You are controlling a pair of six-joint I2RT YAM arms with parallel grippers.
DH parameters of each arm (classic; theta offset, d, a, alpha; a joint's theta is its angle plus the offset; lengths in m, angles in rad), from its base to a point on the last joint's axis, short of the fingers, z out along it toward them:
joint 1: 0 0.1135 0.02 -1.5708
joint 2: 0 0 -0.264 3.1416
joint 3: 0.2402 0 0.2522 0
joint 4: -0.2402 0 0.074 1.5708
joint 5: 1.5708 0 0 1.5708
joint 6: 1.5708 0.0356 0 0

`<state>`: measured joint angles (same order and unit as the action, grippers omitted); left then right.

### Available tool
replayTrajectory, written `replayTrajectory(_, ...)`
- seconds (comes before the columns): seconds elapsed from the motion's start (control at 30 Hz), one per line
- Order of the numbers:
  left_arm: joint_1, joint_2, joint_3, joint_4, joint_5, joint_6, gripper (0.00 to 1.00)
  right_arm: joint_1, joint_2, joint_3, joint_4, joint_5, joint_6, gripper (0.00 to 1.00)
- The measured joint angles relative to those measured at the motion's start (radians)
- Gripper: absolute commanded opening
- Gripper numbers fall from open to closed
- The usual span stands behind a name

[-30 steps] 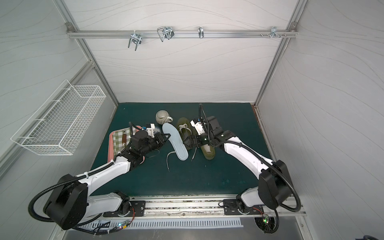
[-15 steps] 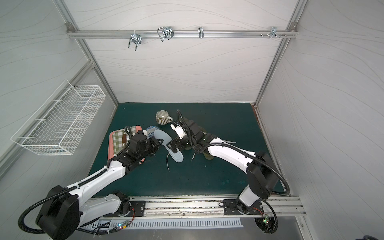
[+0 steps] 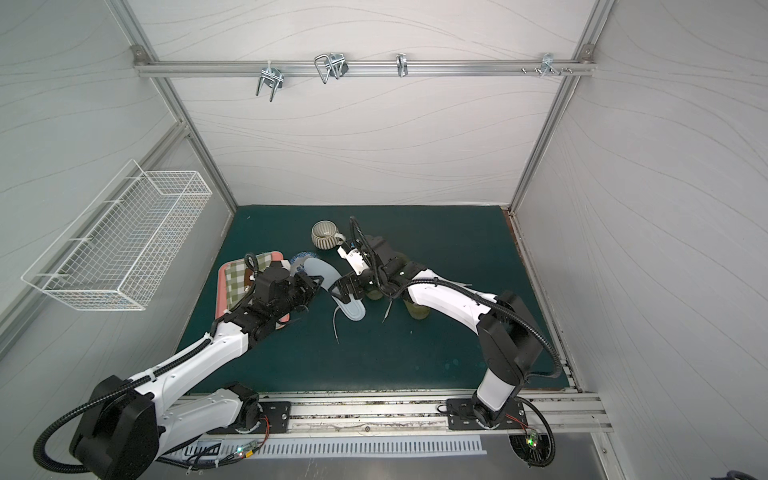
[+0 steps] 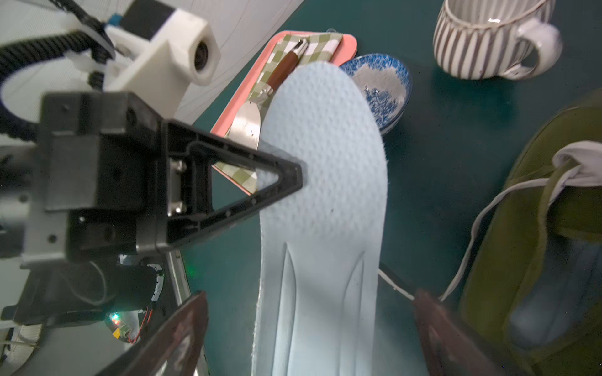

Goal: Insert the insole into the shoe
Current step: Adjust the insole.

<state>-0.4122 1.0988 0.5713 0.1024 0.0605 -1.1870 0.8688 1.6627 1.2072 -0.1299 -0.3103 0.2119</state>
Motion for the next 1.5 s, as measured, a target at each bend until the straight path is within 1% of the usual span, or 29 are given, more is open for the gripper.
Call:
replayTrajectory(0.23, 0.007, 0.0, -0.025, 0.023, 0.002, -0.027, 0.0, 0.028, 0.007, -0.061, 0.035, 0.06, 0.0, 0.99)
replayTrajectory(0.53, 0.027, 0.001, -0.051, 0.068, 0.022, -0.085, 0.0, 0.028, 0.052, -0.073, 0.099, 0.064, -0.001, 0.96)
replayTrajectory(0.73, 0.039, 0.009, -0.052, 0.112, 0.055, -0.108, 0.0, 0.028, 0.08, -0.066, 0.1, 0.064, -0.002, 0.89)
replayTrajectory(1.17, 0.045, 0.047, -0.059, 0.158, 0.092, -0.129, 0.0, 0.028, 0.08, -0.035, 0.099, 0.068, -0.021, 0.92)
replayTrajectory(1.5, 0.061, 0.056, -0.059, 0.169, 0.112, -0.13, 0.0, 0.028, 0.099, 0.012, 0.084, 0.073, -0.031, 0.84)
